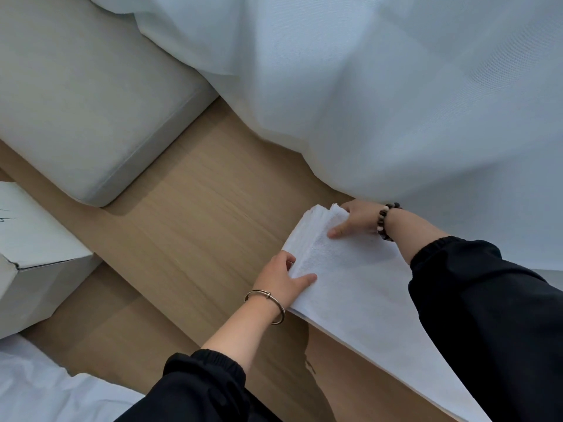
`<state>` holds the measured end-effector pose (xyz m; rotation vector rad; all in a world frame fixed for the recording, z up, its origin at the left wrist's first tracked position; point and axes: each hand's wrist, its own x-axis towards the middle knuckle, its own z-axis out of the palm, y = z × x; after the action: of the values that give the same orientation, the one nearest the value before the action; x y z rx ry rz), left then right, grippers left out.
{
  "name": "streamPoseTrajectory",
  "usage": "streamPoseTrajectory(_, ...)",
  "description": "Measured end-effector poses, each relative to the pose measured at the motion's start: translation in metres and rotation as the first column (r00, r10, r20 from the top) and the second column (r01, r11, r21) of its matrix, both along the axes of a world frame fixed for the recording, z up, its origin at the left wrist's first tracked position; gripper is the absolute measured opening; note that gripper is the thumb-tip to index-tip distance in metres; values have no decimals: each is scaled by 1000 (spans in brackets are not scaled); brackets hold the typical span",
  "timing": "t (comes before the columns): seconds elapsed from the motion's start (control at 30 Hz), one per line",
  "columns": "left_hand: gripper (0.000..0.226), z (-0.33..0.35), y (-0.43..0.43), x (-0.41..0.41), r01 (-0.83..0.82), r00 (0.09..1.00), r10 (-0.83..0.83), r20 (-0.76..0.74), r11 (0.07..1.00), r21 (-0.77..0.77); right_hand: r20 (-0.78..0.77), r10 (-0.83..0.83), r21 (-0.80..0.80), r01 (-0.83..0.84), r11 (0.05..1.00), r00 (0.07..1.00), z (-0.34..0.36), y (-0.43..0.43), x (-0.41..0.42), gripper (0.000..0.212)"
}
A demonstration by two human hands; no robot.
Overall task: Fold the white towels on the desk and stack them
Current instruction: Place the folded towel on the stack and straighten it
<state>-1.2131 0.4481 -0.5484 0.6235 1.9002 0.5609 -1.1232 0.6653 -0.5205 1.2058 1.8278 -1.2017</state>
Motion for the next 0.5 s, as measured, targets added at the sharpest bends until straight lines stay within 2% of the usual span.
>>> streamPoseTrajectory(0.13, 58, 1, 3, -2, -15, 1000, 15, -5, 1000, -24, -43, -140, -141, 132, 981, 989, -1, 4, 3, 31)
streamPoseTrajectory(0.23, 57, 0, 3, -4, 16, 1000, -16, -11, 1000, 15, -98, -192, -262, 161, 952, 976, 1, 6, 6, 23)
streamPoseTrajectory(0.33, 62, -3, 1, -6, 37, 998, -38, 41, 999, 30, -138, -197, -336, 142, 931, 971, 5, 7, 6, 33)
streamPoseTrajectory(0.43, 65, -9, -2, -5, 102, 995, -102, 16, 994, 47, -156, -194, -369, 125, 921, 968, 7, 6, 5, 36)
streamPoseTrajectory(0.5, 72, -10, -5, -3, 62, 996, -67, 65, 995, 80, -166, -187, -376, 114, 920, 968, 7, 6, 4, 35)
